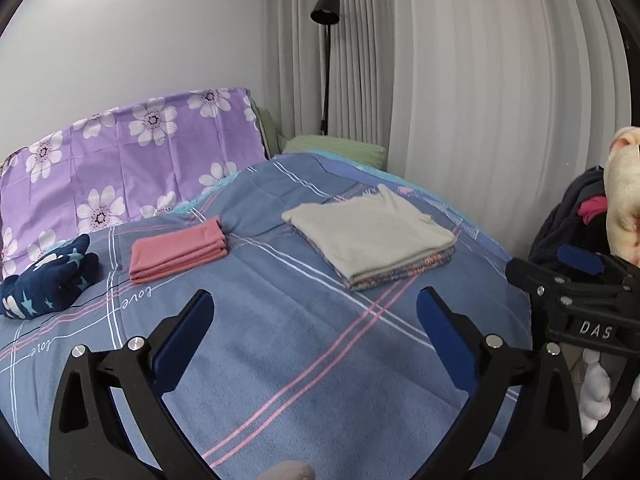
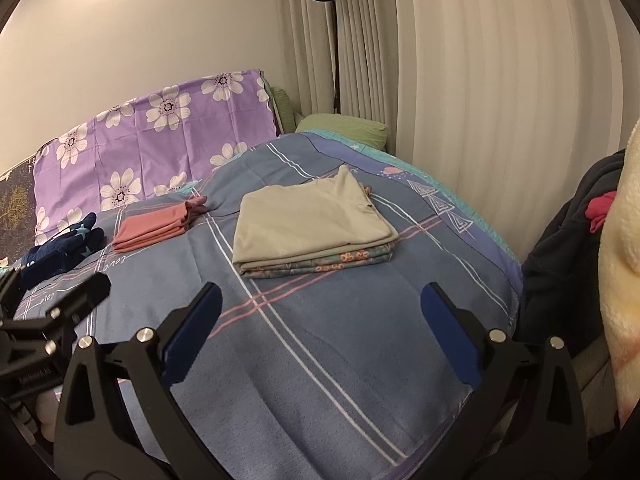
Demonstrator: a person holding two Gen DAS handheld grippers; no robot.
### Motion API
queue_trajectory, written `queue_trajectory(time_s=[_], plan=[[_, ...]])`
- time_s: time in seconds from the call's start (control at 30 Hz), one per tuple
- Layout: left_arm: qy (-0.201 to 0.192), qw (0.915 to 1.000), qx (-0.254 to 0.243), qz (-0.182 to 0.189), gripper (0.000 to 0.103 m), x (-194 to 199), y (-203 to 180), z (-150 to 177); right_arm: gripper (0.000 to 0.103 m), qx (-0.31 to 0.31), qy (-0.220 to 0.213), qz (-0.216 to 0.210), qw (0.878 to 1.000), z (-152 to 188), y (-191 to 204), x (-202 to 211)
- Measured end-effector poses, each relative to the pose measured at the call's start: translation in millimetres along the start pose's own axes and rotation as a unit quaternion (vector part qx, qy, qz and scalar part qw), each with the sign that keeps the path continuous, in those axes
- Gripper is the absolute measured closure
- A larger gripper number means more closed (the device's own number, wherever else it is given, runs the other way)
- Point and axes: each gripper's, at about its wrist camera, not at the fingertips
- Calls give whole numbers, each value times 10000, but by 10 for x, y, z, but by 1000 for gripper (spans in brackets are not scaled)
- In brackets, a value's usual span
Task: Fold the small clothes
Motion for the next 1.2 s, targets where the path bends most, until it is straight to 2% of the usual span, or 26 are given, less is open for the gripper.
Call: queue_trajectory(time_s=[0.1,0.23,0.5,1.2], plan=[[67,9999,-12,-123,1,-29,10,15,2,-58,192,-13,9998,63,-23,-55],[162,9998,94,20,1,-47,24,36,2,-133,409,-10,9991,129,-65,-116],[339,9991,-8,252,1,-85,-75,99,2,-167,396,20,9991,131,-55,-110],[364,9987,-116,329,1,-81,-96,159,2,-256,482,136,9984,142,-119,-183]])
Point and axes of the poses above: each gripper's, at about its wrist camera, not at the fingertips, and x roughly against the way its jaws point, y to its left, z to its underside, and after that the axes turned 8 degrees about -z, right-handed
